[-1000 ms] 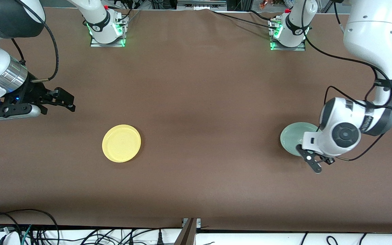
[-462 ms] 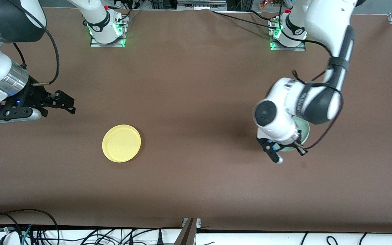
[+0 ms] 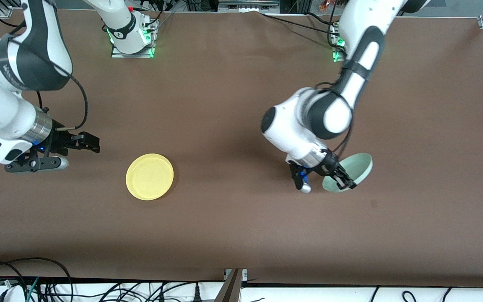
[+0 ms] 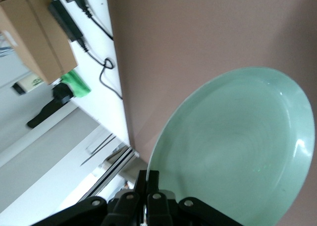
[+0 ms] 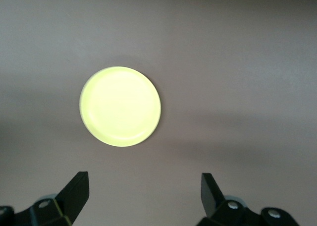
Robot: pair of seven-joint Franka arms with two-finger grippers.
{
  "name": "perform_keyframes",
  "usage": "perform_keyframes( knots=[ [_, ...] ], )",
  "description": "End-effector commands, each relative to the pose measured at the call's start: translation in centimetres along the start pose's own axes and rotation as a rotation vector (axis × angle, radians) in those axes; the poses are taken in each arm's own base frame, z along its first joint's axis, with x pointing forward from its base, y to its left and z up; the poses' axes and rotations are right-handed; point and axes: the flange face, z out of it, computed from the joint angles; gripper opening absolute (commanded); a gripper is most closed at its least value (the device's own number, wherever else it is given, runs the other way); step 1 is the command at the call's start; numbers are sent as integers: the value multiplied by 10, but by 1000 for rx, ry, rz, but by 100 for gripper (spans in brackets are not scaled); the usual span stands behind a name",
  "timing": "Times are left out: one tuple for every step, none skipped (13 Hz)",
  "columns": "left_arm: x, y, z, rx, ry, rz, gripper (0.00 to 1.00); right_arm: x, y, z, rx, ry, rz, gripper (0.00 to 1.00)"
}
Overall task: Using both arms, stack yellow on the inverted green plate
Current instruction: 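Lift the green plate with the left gripper and tilt it on edge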
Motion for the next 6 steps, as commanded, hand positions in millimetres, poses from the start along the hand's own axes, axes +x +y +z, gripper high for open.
perform_keyframes(
  knots=[
    [32,44,-30,165,-88,-109,0,16,38,57,8,-70,12,100],
    [43,66,-41,213,-100,-160,0,23,42,80,7,-75,19,100],
    [48,80,-54,241,-94,-222,0,30,41,100,3,-66,19,100],
    [53,97,-66,264,-92,-246,0,38,38,128,-2,-57,17,100],
    [59,117,-75,284,-102,-262,0,44,34,149,-5,-47,18,100],
    [64,133,-85,304,-95,-295,0,49,32,172,4,-40,25,100]
  ],
)
